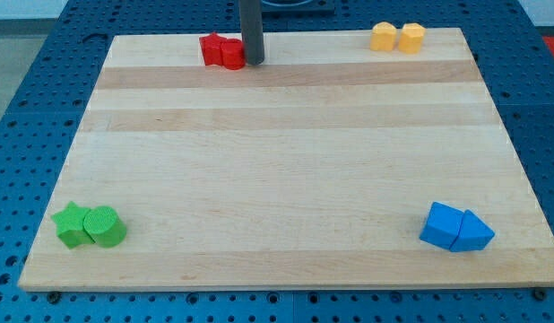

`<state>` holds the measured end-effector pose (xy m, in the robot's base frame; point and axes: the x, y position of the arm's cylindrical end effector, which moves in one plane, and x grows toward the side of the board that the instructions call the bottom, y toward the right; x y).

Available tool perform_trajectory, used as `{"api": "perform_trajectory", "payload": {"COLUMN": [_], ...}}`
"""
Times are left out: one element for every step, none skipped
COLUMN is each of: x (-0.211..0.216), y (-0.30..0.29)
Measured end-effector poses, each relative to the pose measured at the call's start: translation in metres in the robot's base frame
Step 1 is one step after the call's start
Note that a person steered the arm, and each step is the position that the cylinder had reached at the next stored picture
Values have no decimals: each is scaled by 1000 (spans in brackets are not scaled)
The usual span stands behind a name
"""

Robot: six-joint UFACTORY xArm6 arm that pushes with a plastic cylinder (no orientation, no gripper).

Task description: Push both red blocks slightly towards top left side of board

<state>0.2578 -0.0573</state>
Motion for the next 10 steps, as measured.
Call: {"api": "perform_trajectory", "payload": {"x": [3, -2, -13, -20, -18, 5, 32, 33, 18, 7], "y": [-12, -31, -36, -49, -53, -40, -67, -96, -96, -96]}}
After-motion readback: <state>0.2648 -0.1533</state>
